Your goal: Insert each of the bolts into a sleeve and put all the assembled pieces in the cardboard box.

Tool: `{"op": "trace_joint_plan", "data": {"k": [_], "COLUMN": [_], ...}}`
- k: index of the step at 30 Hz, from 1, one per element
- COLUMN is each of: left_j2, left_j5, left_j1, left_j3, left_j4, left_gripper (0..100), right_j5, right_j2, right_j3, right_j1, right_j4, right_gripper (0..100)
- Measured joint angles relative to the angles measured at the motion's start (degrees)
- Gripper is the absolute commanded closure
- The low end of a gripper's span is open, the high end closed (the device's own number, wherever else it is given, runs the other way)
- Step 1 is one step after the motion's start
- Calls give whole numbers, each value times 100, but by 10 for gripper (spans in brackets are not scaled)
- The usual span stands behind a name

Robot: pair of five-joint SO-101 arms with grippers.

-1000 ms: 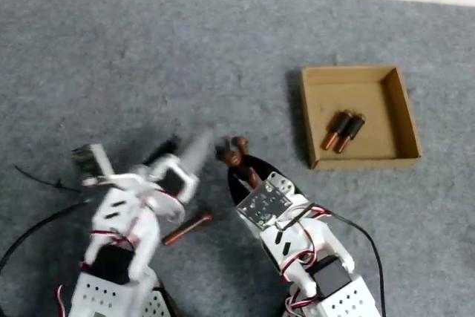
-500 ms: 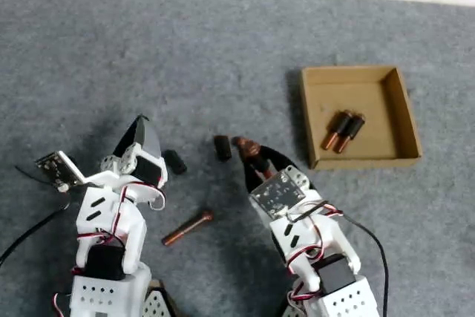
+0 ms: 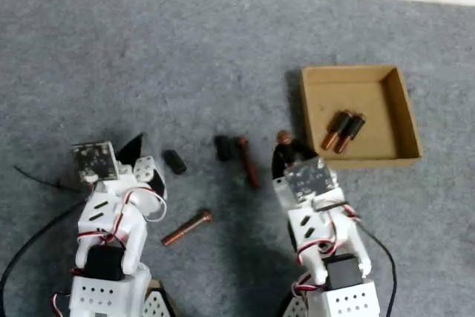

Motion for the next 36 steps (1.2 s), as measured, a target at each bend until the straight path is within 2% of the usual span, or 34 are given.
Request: {"op": "trace_joint_plan", "data": {"k": [7, 14, 19, 22, 26, 32, 36], "left_j2": [0, 0, 0, 0, 0, 0, 0], "left_j5": [-1336, -1486, -1486, -1486, -1486, -1486, -1486], "left_j1": [0, -53, -123, -123, -123, -123, -123], "left_j3": [0, 0, 0, 0, 0, 0, 0], "left_j4": [211, 211, 211, 211, 211, 211, 220], "left_gripper": [995, 995, 995, 995, 995, 995, 995], "right_j5": [0, -18, -466, -536, -651, -1952, -2418], "right_j2": [0, 0, 422, 1433, 3569, 7138, 8730], "right_j3": [0, 0, -220, -985, -2629, -5231, -6268], "right_j1": [237, 633, 1108, 1204, 1697, 2532, 2532], "right_j4": [554, 202, 18, -220, -316, -176, 378], "right_gripper": [993, 993, 993, 993, 993, 989, 954]}}
